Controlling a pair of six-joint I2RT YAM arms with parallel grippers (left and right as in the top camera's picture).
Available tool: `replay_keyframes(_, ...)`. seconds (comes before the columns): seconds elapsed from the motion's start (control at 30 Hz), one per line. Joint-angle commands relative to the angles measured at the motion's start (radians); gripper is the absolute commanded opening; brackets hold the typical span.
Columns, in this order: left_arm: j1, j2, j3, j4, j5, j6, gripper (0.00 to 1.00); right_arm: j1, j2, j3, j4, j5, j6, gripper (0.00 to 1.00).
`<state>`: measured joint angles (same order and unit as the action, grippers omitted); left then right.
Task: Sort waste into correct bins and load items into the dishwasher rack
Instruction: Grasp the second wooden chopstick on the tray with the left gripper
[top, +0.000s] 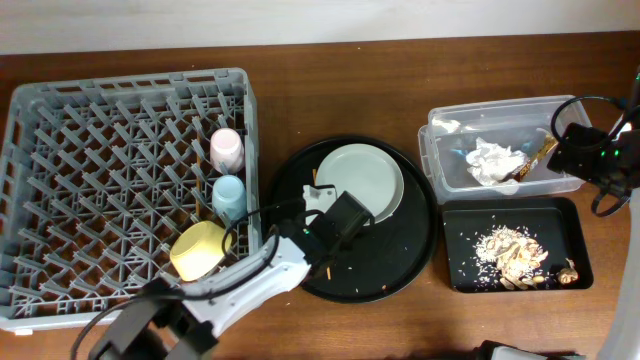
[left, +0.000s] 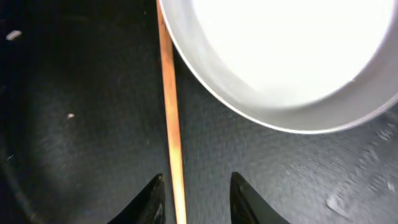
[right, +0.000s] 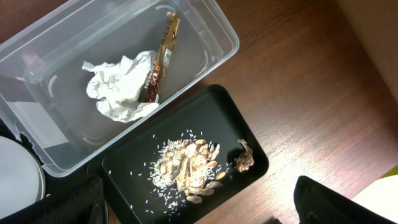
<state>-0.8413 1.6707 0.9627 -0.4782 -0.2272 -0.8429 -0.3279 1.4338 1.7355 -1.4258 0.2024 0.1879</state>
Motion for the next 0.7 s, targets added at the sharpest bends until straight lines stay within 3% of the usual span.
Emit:
replay_keyframes(0.0,0.0,0.075,-0.015,0.012,-0.033,-0.028,0.28,-0.006,0.001,0.002,0.0,0.019,0.014,0.99)
replay_keyframes(0.23,0.021,0.142,-0.015,0.03,-0.057,-0.028,0.24,-0.006,0.001,0.002,0.0,0.019,0.014,0.99)
replay_keyframes(0.37,0.022,0.173,-0.015,0.047,-0.043,-0.027,0.09,-0.006,0.001,0.002,0.0,0.019,0.014,0.99)
replay_keyframes(0.4,0.022,0.173,-0.015,0.043,-0.043,-0.027,0.01,-0.006,0.001,0.002,0.0,0.019,0.014,0.99)
replay_keyframes(0.43,0.022,0.171,-0.014,0.037,-0.043,-0.027,0.01,-0.006,0.001,0.002,0.001,0.019,0.014,0.99)
replay_keyframes(0.53,0.022,0.127,0.035,-0.056,-0.064,-0.027,0.01,-0.006,0.001,0.002,0.0,0.019,0.014,0.99)
replay_keyframes(0.67,0.036,0.005,0.177,-0.277,-0.233,-0.012,0.01,-0.006,0.001,0.002,0.0,0.019,0.014,0.98)
